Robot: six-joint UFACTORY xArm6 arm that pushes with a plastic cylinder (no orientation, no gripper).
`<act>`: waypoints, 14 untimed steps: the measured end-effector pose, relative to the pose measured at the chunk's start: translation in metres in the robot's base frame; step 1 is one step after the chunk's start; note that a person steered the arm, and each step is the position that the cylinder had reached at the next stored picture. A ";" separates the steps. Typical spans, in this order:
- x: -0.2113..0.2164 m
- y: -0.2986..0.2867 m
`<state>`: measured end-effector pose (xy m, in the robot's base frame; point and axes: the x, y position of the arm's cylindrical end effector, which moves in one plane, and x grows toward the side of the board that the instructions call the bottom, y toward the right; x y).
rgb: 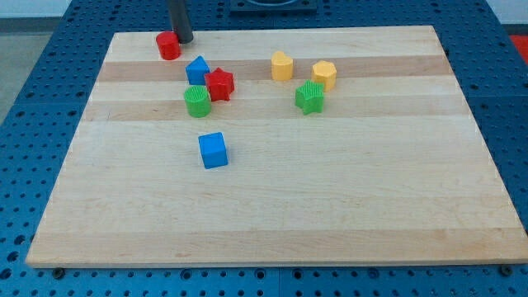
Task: Place the blue triangle above the red star
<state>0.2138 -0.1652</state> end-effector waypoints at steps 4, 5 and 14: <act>0.053 0.000; 0.076 0.000; 0.090 0.077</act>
<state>0.3034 -0.0884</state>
